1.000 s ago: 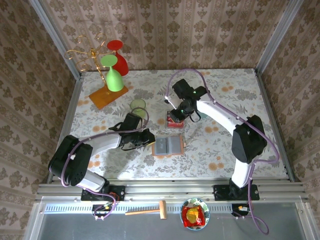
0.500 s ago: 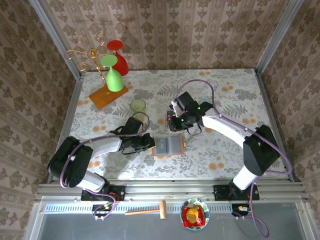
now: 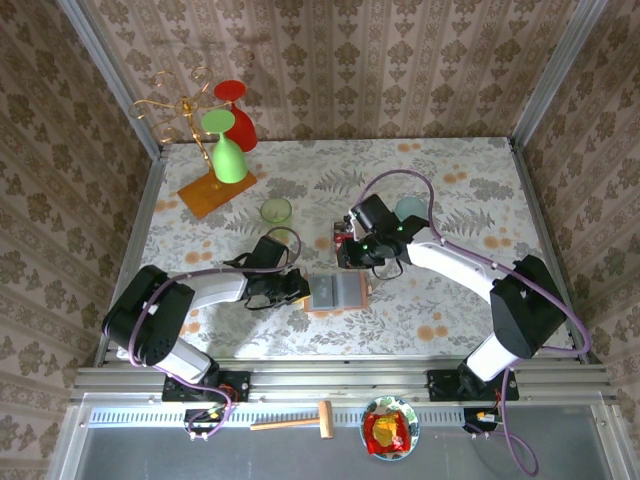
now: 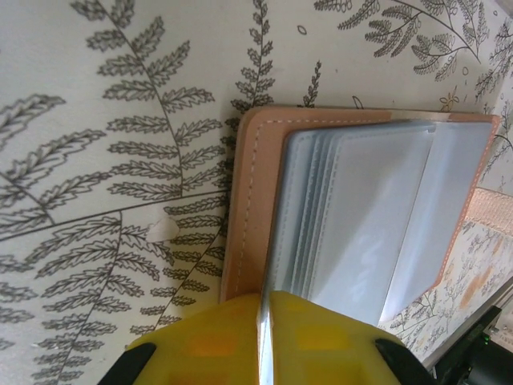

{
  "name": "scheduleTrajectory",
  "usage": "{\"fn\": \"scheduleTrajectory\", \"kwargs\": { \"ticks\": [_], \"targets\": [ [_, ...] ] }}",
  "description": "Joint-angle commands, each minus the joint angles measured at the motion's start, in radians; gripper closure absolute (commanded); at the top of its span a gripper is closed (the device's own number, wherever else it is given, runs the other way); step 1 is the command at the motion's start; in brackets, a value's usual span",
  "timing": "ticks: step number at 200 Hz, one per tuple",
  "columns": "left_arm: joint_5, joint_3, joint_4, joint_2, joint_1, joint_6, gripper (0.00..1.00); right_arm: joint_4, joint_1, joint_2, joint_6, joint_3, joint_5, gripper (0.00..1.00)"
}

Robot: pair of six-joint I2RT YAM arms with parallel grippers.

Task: Take the credit cards out of the card holder

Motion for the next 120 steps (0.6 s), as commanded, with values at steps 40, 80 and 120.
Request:
{"fn": "scheduleTrajectory", "kwargs": {
  "ticks": [40, 80, 120],
  "targets": [
    [0.003, -0.001, 0.007, 0.009, 0.014, 0.025, 0.88, 0.101, 0.024, -0.029, 0.146, -0.091, -0.062, 0.80],
    [0.003, -0.011, -0.011, -0.024, 0.021, 0.027, 0.88, 0.157, 0.029, -0.018, 0.226, -0.126, -0.077, 0.79],
    [0.004, -0.022, -0.019, -0.037, 0.026, 0.033, 0.88, 0.192, 0.040, -0.009, 0.251, -0.139, -0.087, 0.78]
  ]
}}
